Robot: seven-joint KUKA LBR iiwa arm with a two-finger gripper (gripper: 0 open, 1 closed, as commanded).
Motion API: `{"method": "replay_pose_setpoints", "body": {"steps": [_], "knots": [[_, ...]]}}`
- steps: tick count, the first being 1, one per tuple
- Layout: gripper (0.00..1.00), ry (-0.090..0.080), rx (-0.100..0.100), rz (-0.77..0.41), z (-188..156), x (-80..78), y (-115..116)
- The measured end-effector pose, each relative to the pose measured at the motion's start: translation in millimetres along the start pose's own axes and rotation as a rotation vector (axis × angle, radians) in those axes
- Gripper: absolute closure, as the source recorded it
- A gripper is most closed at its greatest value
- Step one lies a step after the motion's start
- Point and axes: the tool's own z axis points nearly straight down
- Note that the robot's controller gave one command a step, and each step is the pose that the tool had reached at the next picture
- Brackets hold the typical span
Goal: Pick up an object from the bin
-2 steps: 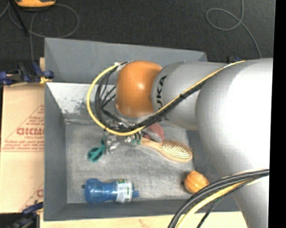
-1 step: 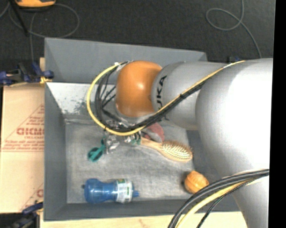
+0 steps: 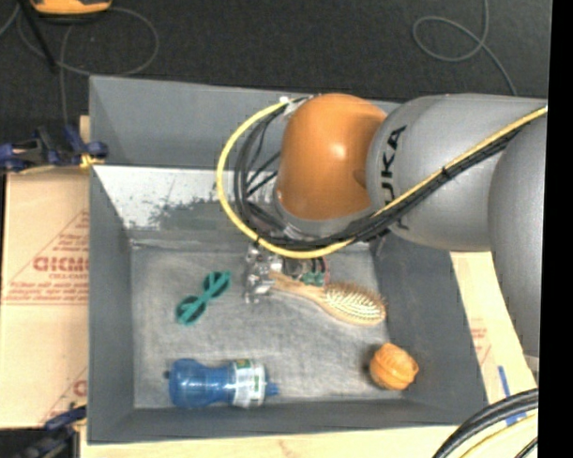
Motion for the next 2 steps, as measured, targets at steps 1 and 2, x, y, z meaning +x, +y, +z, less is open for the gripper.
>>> {"method": "replay_pose_setpoints", "body": {"steps": [1, 2], "knots": [[1.00, 0.000, -0.001, 0.000, 0.0, 0.0, 0.2], [1.00, -0.002, 0.000, 0.069, 6.4, 8.4, 2.3]]}}
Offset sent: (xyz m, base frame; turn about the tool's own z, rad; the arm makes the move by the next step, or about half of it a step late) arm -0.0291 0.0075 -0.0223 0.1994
